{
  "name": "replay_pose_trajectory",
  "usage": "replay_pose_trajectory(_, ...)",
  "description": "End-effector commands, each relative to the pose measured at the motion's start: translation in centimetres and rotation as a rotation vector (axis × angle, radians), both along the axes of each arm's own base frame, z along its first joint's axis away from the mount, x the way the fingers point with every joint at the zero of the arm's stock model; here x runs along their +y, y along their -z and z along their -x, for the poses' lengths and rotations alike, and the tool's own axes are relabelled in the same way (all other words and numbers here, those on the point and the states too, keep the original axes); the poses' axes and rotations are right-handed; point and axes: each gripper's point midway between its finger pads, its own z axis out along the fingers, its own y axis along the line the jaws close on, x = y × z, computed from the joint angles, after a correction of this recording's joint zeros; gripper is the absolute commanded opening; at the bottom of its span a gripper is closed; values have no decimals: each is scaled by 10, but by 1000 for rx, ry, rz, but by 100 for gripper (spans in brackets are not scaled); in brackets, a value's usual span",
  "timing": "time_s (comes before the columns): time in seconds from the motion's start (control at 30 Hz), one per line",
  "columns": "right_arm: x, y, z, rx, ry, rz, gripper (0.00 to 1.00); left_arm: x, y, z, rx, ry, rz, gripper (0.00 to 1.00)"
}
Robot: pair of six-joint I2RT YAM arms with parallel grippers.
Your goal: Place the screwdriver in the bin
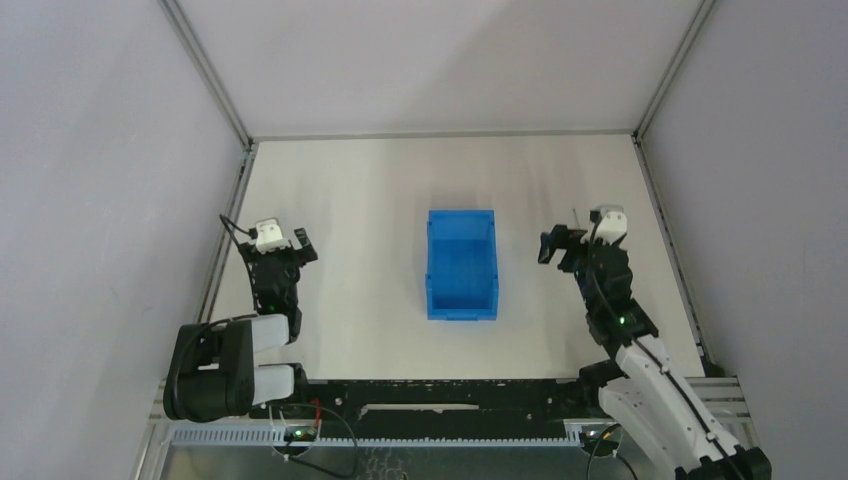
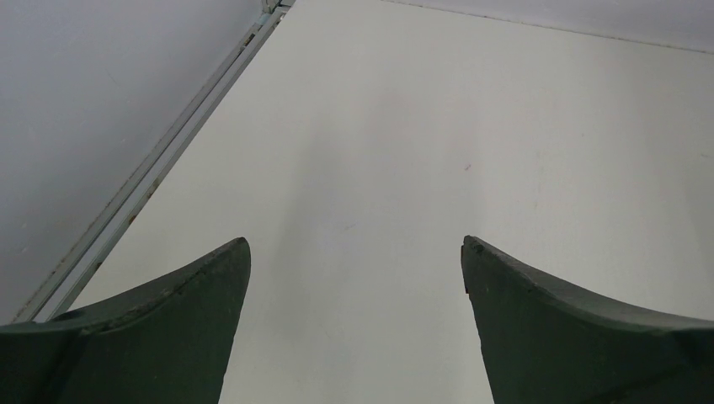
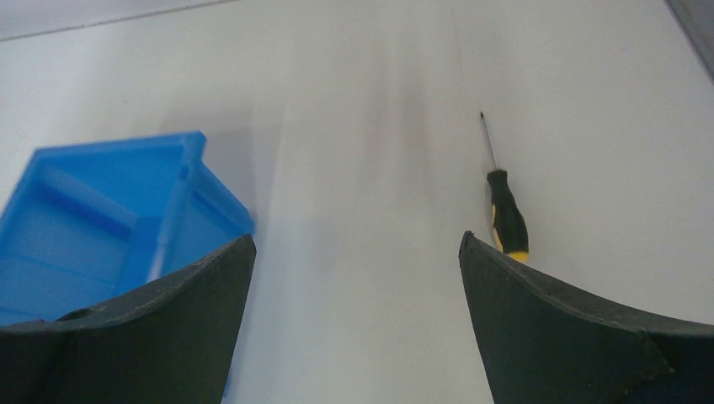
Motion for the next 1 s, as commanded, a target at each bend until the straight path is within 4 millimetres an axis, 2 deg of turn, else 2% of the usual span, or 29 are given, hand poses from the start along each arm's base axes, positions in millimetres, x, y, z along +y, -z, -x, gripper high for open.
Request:
replay_pose_trajectory(0.0,1,-40,-29,67,-38,-11,100,0,-21,-8,-61,3,-22,100)
replay_pose_trajectory(0.1,-9,-42,-41,289,-35,-28,100,0,-21,-8,-61,3,-22,100)
replay_pose_trajectory(0.17,-20,-36,-49,418,-20,-9,100,0,-21,-8,-62,3,-22,100)
replay_pose_trajectory(0.33,-52,-22,-80,574,66,82,100,0,-21,-8,-61,4,-22,100)
replay_pose_trajectory(0.43,-81,5,-83,704,154,118,100,0,-22,-8,-62,3,-23,100)
replay_pose_trajectory(0.5,-91,25,-89,750,157,121,100,0,-21,-8,-61,3,-22,100)
replay_pose_trajectory(0.63,-89,69,-104,823,61,62,99,0,-21,-8,-61,4,-23,100)
replay_pose_trajectory(0.77,-97,112,-112,897,49,78,98,0,-21,-8,-61,2,-22,100)
replay_pose_trajectory(0.9,-99,146,-107,999,42,74,89,0,-21,-8,-61,4,-22,100)
replay_pose_trajectory(0.93,-99,151,-105,1018,48,70,85,0,-22,-8,-63,3,-22,100)
replay_pose_trajectory(0.97,-102,156,-102,1040,63,81,76,0,-21,-8,-61,3,-22,100)
